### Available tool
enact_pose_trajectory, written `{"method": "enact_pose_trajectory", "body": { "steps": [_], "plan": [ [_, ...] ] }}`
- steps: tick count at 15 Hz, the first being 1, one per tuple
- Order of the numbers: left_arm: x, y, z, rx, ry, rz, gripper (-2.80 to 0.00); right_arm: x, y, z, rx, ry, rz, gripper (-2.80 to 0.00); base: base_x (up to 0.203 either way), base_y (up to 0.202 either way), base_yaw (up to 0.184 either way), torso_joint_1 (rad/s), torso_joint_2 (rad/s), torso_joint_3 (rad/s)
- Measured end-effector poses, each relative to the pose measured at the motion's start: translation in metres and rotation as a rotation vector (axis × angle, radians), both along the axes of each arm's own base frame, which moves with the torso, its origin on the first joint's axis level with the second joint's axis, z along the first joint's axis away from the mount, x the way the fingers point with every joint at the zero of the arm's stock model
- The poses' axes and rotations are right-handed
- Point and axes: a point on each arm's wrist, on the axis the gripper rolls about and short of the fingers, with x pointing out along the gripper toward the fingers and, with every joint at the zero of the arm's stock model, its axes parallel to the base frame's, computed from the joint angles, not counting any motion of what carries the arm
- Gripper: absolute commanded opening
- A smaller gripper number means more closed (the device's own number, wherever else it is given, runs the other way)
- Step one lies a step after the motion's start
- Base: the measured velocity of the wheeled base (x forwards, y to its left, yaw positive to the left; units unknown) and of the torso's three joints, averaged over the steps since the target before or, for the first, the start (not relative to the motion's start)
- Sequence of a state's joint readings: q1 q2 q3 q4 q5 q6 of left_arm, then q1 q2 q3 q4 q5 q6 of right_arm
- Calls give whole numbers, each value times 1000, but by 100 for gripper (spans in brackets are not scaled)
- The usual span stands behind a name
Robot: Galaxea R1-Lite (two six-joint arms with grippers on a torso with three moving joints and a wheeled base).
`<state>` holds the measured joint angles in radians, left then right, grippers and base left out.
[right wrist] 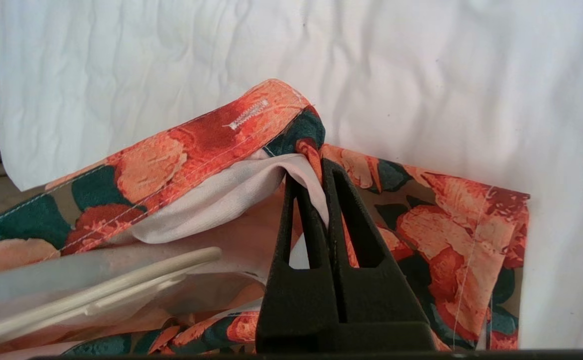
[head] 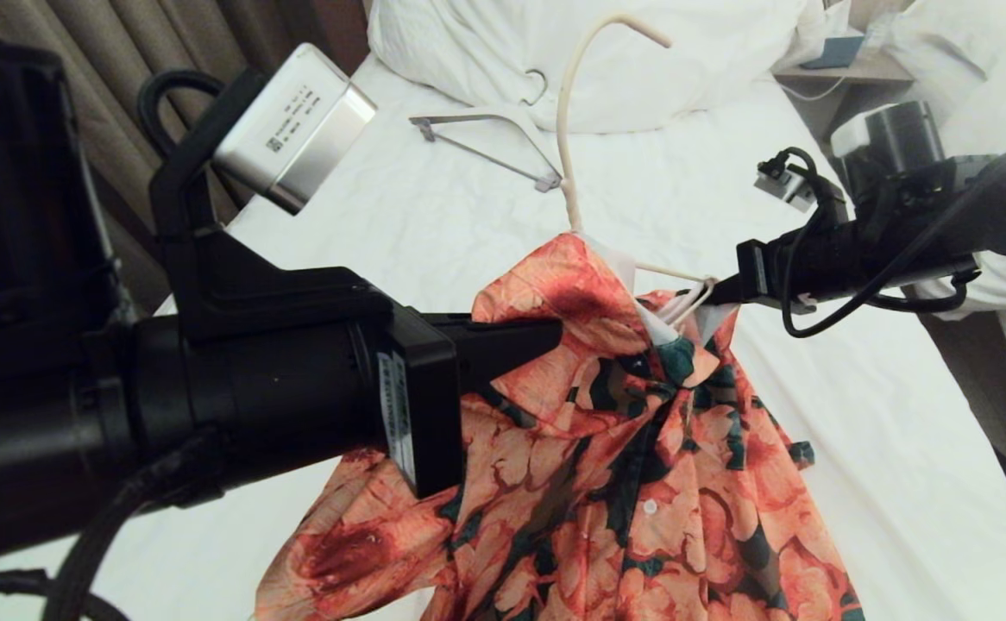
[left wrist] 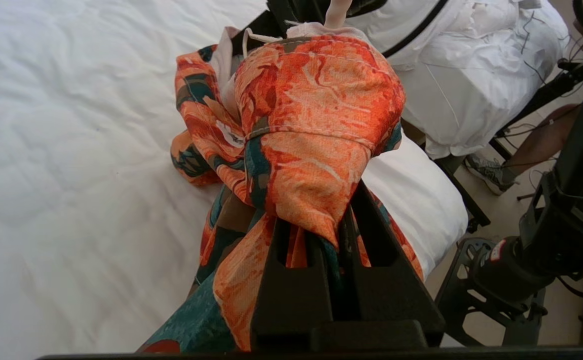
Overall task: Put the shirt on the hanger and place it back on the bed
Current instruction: Hook the other side of the shirt onto the hanger
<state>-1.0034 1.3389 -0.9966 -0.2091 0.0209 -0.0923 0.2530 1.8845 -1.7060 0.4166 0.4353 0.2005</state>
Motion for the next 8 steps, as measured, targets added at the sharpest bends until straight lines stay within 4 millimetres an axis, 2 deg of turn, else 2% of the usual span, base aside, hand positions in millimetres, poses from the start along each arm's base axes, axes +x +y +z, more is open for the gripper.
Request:
{"method": "enact_pose_trajectory", "body": {
  "steps": [8],
  "plan": [
    [5,-5,-5,20,6,38,-280,-14,-7,14,4,-13,-11,-280,0,0,0,0,0,0]
  ]
}}
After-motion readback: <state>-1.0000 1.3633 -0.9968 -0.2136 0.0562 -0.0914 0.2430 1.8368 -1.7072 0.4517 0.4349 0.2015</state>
